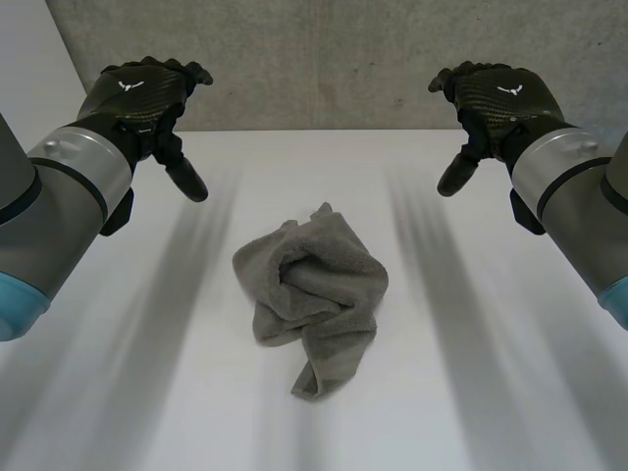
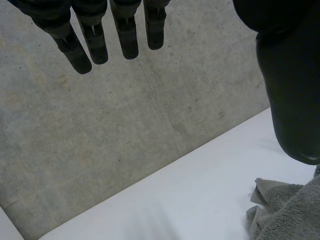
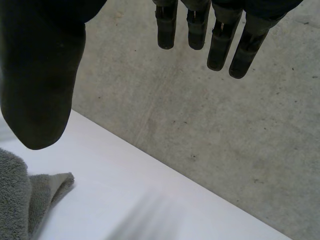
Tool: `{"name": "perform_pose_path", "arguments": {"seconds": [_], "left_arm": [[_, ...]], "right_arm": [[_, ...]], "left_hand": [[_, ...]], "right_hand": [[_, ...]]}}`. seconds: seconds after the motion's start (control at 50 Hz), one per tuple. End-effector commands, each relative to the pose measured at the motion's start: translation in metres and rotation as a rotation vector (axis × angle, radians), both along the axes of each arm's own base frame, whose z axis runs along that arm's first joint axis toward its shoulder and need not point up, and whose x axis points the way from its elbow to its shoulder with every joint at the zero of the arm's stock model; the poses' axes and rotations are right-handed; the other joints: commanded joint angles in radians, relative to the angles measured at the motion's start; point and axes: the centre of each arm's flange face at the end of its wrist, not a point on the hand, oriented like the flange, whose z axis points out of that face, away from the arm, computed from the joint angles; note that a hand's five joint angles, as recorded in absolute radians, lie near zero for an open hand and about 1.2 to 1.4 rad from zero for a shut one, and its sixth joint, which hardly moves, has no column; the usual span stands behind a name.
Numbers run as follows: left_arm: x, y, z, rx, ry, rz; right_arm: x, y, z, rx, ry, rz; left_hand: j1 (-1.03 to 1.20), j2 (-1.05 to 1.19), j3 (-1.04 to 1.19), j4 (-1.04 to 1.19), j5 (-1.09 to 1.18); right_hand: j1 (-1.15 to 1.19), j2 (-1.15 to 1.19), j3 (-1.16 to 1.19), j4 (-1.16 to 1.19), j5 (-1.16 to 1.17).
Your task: Fold the towel.
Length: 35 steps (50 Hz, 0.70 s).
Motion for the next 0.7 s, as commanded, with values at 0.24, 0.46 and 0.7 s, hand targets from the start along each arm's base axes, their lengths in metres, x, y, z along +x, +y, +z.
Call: {"name": "perform_pose_path", "arguments": {"seconds": [0.24,0.46,0.7], "left_arm": [[-0.02,0.0,-0.051,0.134,-0.061,-0.054],[-0.045,0.026,-0.144,0.359,-0.198,-0.147],[-0.046,0.051,-0.137,0.358,-0.202,-0.19]], "right_arm": [[0.022,-0.015,-0.042,0.117,0.038,0.139],[0.054,-0.019,-0.153,0.38,0.153,0.207],[0.042,-0.006,-0.128,0.396,0.126,0.208]], "left_hand": [[-0.079,-0.085,-0.063,-0.084,-0.216],[-0.05,-0.056,-0.034,-0.055,-0.187],[1.13,1.124,1.146,1.125,0.993]], "right_hand": [[-0.06,-0.075,-0.072,-0.081,-0.059],[-0.018,-0.033,-0.03,-0.04,-0.018],[1.162,1.147,1.15,1.14,1.162]]}}
